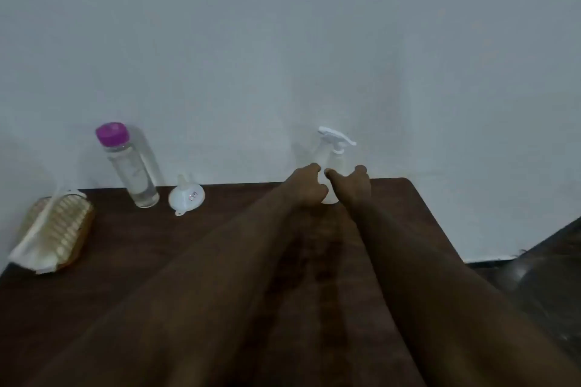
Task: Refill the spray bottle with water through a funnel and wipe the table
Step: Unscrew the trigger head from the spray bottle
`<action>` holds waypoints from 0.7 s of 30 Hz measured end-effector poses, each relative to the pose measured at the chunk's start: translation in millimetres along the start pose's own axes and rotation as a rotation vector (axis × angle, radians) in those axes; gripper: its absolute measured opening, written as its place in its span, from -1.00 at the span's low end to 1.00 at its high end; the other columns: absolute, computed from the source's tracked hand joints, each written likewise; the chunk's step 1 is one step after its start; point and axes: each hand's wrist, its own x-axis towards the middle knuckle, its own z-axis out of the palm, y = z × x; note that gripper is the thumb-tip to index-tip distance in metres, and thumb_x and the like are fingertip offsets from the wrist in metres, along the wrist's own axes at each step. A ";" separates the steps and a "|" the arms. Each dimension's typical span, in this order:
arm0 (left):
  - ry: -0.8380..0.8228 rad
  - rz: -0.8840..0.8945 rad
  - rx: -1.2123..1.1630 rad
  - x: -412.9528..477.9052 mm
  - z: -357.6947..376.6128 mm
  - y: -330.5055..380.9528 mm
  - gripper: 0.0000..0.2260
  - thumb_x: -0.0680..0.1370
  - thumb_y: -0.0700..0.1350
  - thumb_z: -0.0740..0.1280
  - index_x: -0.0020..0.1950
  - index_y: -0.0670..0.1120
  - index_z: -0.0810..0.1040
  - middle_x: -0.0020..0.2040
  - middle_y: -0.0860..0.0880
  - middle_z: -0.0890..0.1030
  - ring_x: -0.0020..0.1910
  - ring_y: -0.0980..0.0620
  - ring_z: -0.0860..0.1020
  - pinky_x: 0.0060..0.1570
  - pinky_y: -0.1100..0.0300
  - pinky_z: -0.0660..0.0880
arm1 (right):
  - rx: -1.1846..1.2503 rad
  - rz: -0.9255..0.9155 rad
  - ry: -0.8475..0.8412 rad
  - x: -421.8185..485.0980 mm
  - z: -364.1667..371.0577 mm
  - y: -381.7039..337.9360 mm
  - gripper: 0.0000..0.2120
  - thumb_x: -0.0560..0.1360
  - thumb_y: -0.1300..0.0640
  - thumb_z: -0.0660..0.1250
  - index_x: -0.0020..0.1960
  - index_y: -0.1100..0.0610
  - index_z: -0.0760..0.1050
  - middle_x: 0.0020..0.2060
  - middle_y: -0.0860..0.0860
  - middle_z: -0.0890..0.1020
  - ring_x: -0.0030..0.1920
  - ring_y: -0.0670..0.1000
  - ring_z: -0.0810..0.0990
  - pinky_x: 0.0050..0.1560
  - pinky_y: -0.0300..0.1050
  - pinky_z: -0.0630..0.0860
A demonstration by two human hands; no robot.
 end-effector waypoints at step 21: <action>0.331 0.296 -0.118 10.9 82.0 -85.9 -0.28 0.37 0.06 0.54 0.41 -0.13 0.30 0.32 -0.08 0.45 0.25 -0.04 0.47 0.19 0.08 0.46 | -0.051 -0.588 0.184 28.3 59.7 77.8 -0.61 0.51 -0.17 0.38 -0.24 0.08 0.34 -0.34 -0.10 0.47 -0.25 -0.04 0.49 -0.30 -0.21 0.29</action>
